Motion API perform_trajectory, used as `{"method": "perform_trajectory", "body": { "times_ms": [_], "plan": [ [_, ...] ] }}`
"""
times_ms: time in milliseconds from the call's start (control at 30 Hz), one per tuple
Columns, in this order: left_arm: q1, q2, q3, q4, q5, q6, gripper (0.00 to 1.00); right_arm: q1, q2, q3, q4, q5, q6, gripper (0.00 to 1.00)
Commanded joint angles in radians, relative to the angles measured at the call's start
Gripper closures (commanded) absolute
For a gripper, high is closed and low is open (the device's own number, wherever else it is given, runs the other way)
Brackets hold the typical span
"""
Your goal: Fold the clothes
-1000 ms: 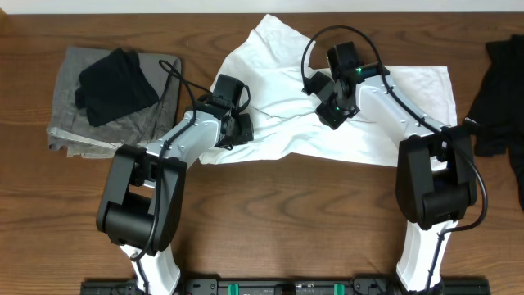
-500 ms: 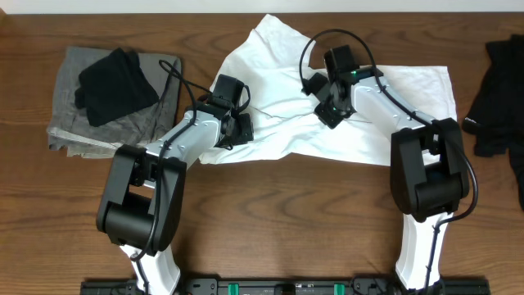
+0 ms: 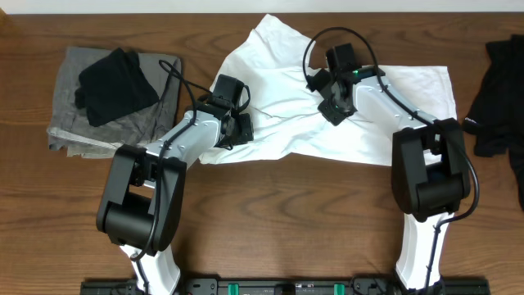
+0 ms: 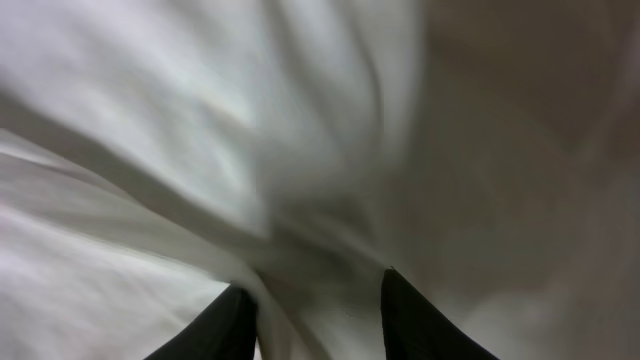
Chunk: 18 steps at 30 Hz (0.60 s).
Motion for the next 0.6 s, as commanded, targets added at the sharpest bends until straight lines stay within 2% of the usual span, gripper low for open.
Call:
{"method": "perform_trajectory", "body": {
  "times_ms": [0,433,567],
  "plan": [
    [0.003,0.019,-0.022,-0.005,-0.024,0.010,0.84,-0.031,0.004,0.002,0.005,0.019,0.008,0.60],
    [0.004,0.019,-0.022,-0.005,-0.024,0.010,0.84,-0.056,0.005,0.002,0.056,-0.027,0.009,0.57],
    [0.003,0.019,-0.022,-0.005,-0.024,0.010,0.84,-0.058,0.005,0.003,0.098,0.025,0.008,0.55]
  ]
}}
